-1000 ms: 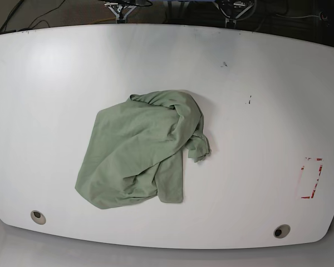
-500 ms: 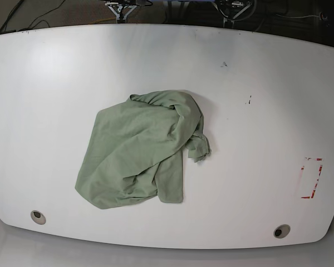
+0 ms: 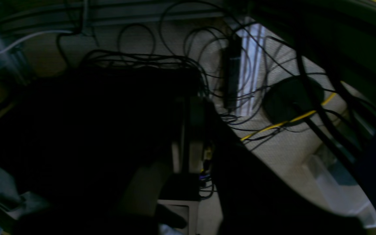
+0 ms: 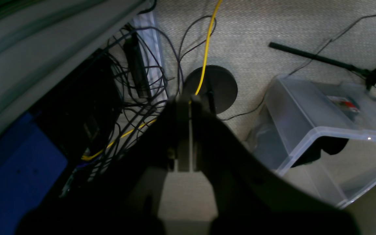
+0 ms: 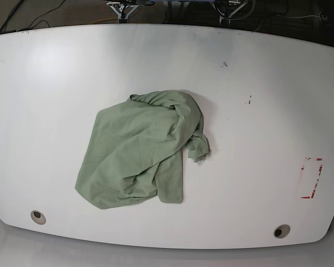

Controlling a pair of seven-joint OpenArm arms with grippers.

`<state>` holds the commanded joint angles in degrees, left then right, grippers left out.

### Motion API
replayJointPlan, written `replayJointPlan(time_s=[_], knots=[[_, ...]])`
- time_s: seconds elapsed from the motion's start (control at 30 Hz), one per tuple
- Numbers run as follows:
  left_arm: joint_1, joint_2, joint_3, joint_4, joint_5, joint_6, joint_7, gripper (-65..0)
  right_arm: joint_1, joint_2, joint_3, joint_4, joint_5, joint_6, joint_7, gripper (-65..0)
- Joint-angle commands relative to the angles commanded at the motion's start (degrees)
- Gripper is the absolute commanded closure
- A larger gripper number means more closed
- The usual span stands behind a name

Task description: Layout the t-shirt on the table in an organized manner, then fold the t-shirt properly

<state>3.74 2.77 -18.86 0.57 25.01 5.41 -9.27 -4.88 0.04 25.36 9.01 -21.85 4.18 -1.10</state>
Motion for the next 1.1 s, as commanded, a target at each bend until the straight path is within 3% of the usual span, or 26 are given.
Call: replayJointPlan(time_s=[0.47, 0.53, 0.63, 0.67, 0.77, 0.8, 0.97, 1.1], knots=[[0.7, -0.3, 0.2, 0.0, 0.0, 0.0, 0.0, -1.4, -0.4, 0.0, 0.0, 0.1, 0.0, -0.09, 1.3, -0.8], [0.7, -0.3, 0.1, 0.0, 0.0, 0.0, 0.0, -1.6, -0.4, 0.0, 0.1, 0.1, 0.0, -0.09, 1.8, -2.6], [0.7, -0.3, 0.1, 0.0, 0.0, 0.0, 0.0, -2.3, -0.8, 0.0, 0.2, 0.1, 0.0, -0.18, 3.3, -12.5], [0.7, -0.3, 0.0, 0.0, -0.1, 0.0, 0.0, -4.7, -1.5, 0.0, 0.2, 0.1, 0.0, -0.18, 4.1, -17.6], [0.8, -0.3, -0.1, 0.1, -0.1, 0.0, -0.2, -13.0, -2.3, 0.0, 0.2, 0.1, 0.0, -0.18, 6.1, -25.3], [0.8, -0.3, -0.1, 0.1, -0.1, 0.0, -0.7, -18.6, -2.5, 0.0, 0.2, 0.1, 0.0, -0.18, 7.1, -28.1], [2.5, -0.4, -0.1, 0.1, -0.1, 0.0, -4.9, -38.7, -3.9, 0.0, 0.0, 0.1, 0.0, -0.18, 9.2, -32.8], [4.7, -1.0, -0.1, 0.2, -0.1, 0.0, -8.3, -40.5, -5.3, -0.1, 0.0, 2.3, 0.0, -0.18, 10.0, -32.6]])
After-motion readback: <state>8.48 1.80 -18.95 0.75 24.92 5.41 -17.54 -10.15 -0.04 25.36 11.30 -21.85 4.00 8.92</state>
